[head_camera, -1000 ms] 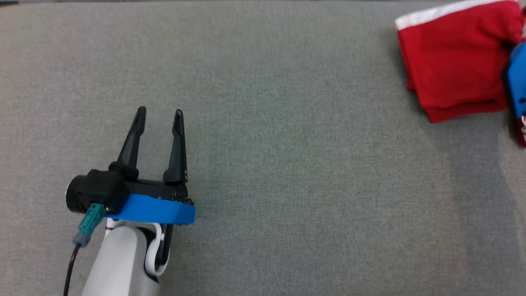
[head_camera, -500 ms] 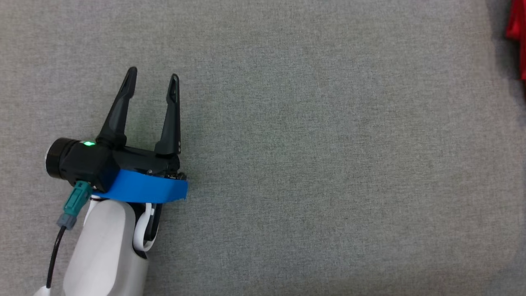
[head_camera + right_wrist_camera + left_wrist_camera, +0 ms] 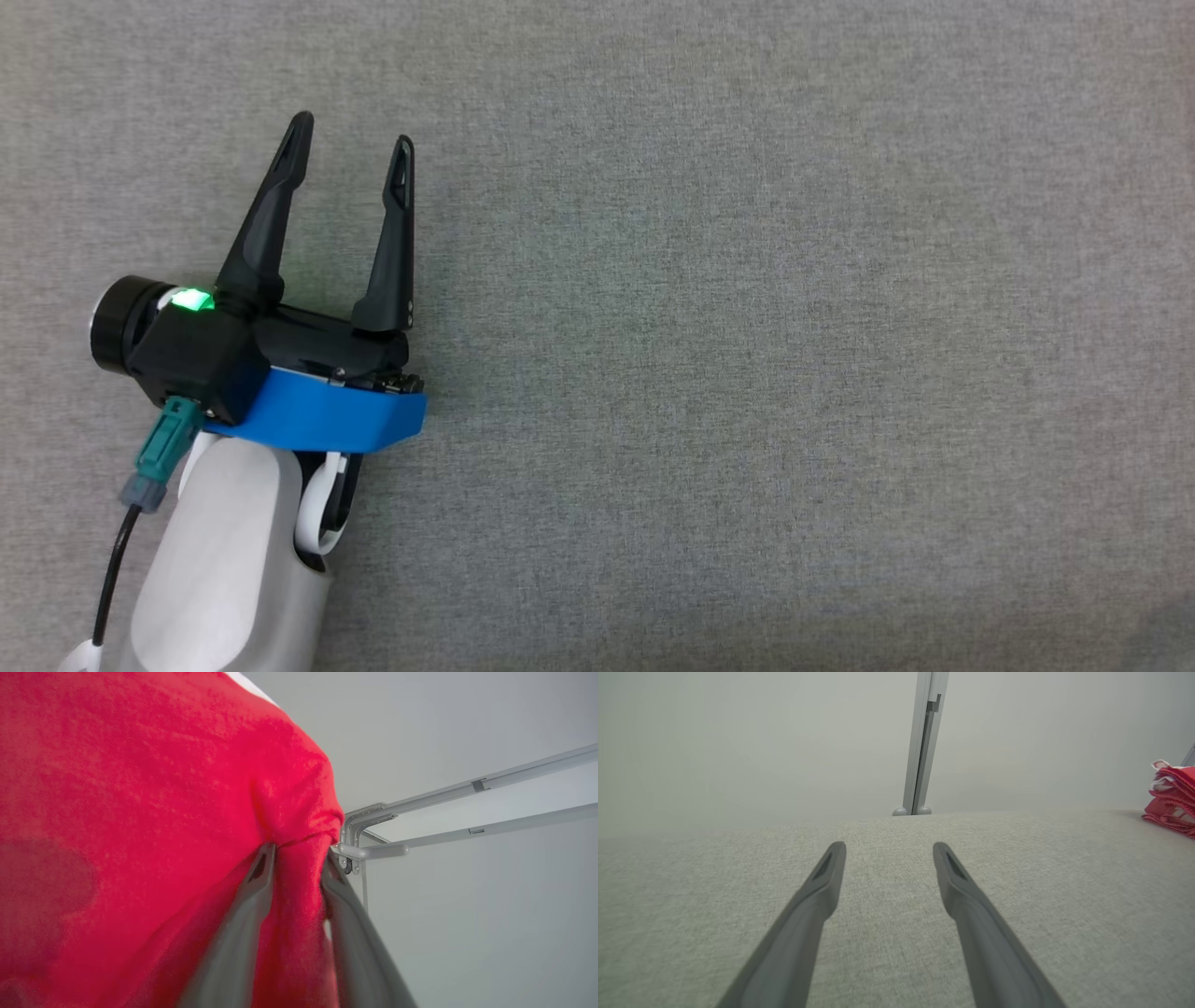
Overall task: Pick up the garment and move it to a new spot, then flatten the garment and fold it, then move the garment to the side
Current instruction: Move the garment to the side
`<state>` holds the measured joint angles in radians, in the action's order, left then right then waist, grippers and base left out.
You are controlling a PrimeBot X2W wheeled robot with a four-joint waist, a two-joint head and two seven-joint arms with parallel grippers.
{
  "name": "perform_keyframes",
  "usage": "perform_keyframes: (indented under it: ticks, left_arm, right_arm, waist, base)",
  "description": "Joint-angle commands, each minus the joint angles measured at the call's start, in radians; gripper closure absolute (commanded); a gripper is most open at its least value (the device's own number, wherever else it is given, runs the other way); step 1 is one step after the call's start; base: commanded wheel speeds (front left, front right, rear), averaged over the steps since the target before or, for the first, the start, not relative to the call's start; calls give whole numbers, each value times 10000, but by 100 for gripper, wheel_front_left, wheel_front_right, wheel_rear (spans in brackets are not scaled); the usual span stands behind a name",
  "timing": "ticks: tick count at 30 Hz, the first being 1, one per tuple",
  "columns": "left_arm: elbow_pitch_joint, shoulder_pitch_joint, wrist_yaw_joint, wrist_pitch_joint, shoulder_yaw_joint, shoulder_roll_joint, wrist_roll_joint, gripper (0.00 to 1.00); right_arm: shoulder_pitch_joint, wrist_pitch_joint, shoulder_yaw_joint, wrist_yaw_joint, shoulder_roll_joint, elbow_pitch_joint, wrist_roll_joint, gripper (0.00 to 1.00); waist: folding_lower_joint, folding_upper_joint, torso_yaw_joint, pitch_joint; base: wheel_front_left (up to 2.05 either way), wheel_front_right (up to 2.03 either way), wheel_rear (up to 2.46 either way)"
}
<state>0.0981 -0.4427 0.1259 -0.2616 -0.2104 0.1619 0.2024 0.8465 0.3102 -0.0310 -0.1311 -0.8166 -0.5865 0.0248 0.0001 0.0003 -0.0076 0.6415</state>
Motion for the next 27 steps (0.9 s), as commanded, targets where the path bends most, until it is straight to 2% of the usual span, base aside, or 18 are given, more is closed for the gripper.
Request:
perform_keyframes:
  ticks: [1, 5, 9, 12, 17, 20, 27]
  left_arm:
    - [52, -94, 63, -41, -51, 42, 22, 0]
    - [268, 63, 62, -41, -57, -51, 132, 0]
    - [683, 372, 62, -41, -12, -181, 255, 0]
    - [984, 684, 38, -43, 54, -264, 363, 0]
    - [1326, 1469, -1, -40, 361, -387, 507, 0]
    - [1534, 2009, -22, -41, 554, -439, 498, 0]
    - [2014, 3139, -28, -41, 975, -447, 550, 0]
  right_arm:
    - [-209, -212, -234, 6, 133, 8, 301, 0]
    - [-482, -998, -1012, 5, 755, 179, 1185, 0]
    - [-981, -1934, -1758, 3, 1893, 339, 1614, 0]
    - [-1574, -2872, -2093, 3, 2754, 409, 1494, 0]
    - [-3079, -4097, -2779, 3, 4579, 1302, 1003, 0]
    - [-4083, -4400, -2844, 3, 5506, 1906, 692, 0]
    - [-5988, -4025, -2341, 3, 6863, 3109, 115, 0]
  waist:
    - [-1, -3, 24, -85]
    - [-1, -3, 70, -533]
    - [-1, -3, 95, -1378]
    - [-1, -3, 155, -2129]
    - [-1, -3, 270, -3365]
    - [-1, -3, 312, -4089]
    - [-1, -3, 350, -5437]
  base:
    - [0, 0, 0]
    - [0, 0, 0]
    - [0, 0, 0]
    - [0, 0, 0]
    - [0, 0, 0]
    - [0, 0, 0]
    - [0, 0, 0]
